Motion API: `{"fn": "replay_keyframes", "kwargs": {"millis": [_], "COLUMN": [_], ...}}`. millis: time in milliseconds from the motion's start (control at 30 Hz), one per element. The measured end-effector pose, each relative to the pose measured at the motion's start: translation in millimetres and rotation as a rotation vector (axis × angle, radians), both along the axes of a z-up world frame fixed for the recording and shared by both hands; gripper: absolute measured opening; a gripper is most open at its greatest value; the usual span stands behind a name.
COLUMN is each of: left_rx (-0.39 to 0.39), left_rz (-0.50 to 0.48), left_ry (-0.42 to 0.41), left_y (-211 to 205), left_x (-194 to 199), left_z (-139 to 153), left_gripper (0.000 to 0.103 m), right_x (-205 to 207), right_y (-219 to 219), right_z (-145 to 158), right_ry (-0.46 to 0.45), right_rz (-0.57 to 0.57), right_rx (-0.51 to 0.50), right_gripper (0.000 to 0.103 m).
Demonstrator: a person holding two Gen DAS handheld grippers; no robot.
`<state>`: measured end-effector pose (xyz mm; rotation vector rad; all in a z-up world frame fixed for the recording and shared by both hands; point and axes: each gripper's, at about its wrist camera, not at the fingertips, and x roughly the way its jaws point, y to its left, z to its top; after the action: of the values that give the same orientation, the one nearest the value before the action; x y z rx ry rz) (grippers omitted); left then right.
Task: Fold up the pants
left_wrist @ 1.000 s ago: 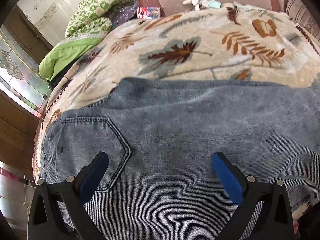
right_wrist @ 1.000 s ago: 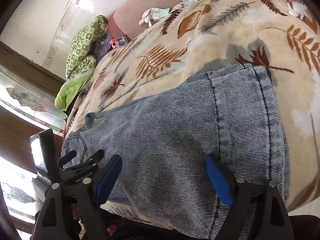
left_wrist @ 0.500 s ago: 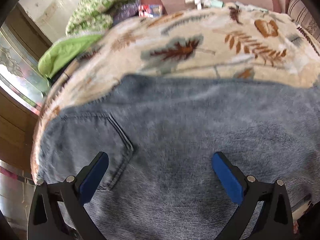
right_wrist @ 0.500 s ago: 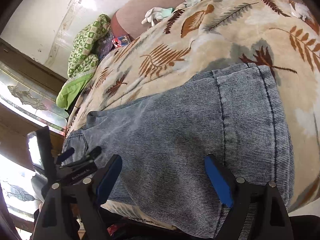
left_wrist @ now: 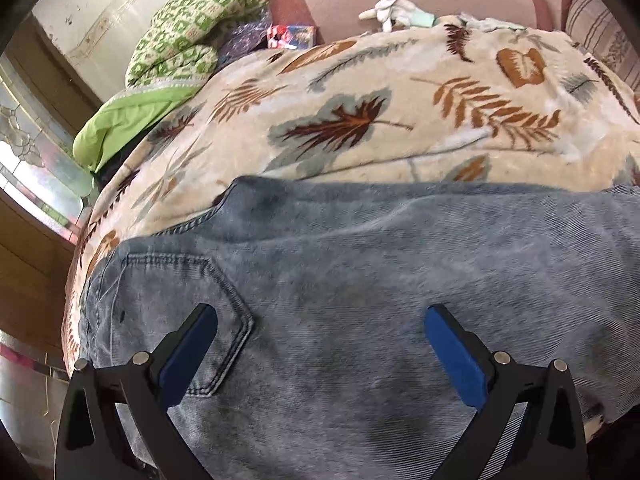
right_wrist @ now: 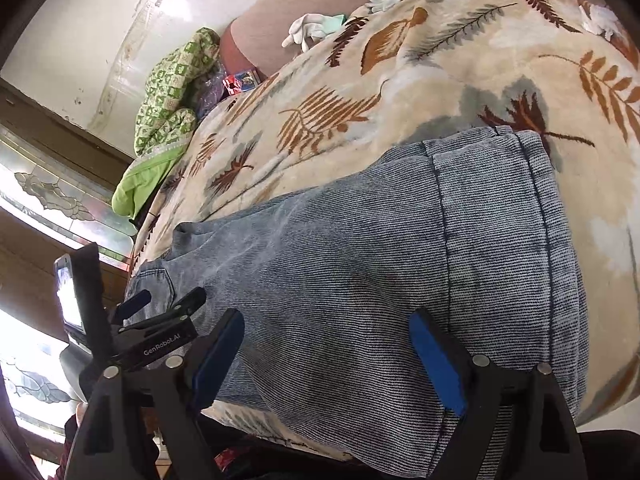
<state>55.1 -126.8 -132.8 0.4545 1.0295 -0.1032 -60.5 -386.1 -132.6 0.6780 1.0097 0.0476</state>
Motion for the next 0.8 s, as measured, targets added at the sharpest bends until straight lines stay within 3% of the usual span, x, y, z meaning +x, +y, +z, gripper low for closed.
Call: {"fn": "replay_keyframes", "kwargs": {"millis": [233,400,567,800], "left_rx": [-0.018,-0.028,-0.094,-0.192], "left_rz": [-0.019,-0.023,-0.039,-0.140], "left_ry": [0.017,0.032,0.011,-0.062], "left_y": [2.8,3.6,12.3,25.7], "left_x": [-2.6,-0.1,-6.7,-35.4], "left_z": [-14.4,-14.8,8.4,47.6], "left_gripper": [0.103,0.103,0.103,0.103], "right_x": [0.2,4.2,-6.2,-56.1], "right_y": [4.2,14.4,11.5,-42.7], "right_z": [0.3,0.2,10.5,56.2], "right_ry": [0.000,0.006,-0.041,-0.169], "right_rz": [0.003,0.032,0.030,-0.146], "right_rx": [-0.026,-0.111,-0.135,-0.110], "right_gripper": [0.087,0.087,0.087,0.087]}}
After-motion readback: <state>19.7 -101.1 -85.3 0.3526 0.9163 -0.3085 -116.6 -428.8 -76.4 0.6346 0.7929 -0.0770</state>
